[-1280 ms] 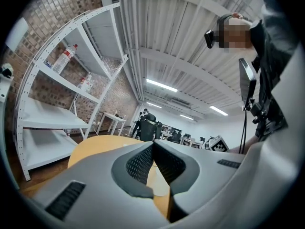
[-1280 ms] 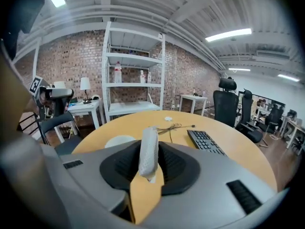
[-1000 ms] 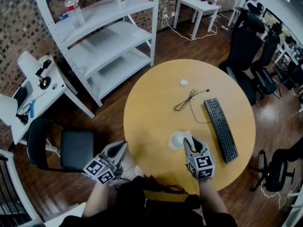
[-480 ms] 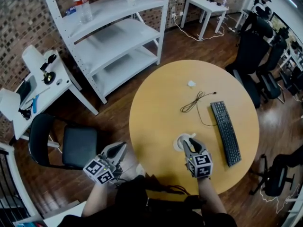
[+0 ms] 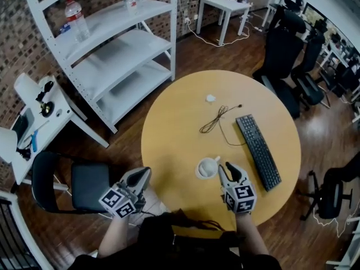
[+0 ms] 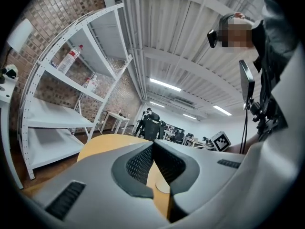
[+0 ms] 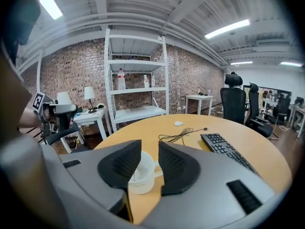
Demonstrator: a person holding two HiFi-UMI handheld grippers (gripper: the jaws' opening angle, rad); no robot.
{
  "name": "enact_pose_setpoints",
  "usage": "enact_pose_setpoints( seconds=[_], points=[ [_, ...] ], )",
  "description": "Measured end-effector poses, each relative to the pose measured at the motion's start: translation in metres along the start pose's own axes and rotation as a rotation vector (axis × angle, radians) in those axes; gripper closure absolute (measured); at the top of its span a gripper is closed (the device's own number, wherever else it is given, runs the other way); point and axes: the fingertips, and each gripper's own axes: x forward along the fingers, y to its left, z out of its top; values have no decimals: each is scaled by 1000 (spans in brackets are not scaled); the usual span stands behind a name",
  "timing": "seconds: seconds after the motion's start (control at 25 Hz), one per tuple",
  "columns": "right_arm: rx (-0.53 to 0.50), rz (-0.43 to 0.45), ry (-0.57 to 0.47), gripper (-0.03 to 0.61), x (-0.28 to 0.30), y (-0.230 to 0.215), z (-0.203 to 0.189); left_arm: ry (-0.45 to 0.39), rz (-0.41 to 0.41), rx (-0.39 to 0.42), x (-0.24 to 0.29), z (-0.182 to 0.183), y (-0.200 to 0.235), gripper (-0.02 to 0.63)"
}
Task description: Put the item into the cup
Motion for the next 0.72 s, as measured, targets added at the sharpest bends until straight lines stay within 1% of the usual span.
enact_pose_setpoints(
  seconds=[0.16, 0.36, 0.48, 0.6, 0.72],
  points=[
    [30, -83, -33, 459, -35, -34, -6, -1, -35, 24, 18, 3, -13, 618],
    [129, -198, -89, 459, -93, -88, -26, 13, -91, 63, 37, 9, -30, 618],
    [209, -247, -157, 459, -124, -116, -32, 6, -108, 75, 48, 15, -33, 618],
    [271, -289, -215, 459, -152, -130, -41, 3, -119, 58, 56, 13, -38, 618],
    [273, -313, -211, 459, -168, -133, -51, 21, -140, 60, 64, 9, -45, 619]
  ],
)
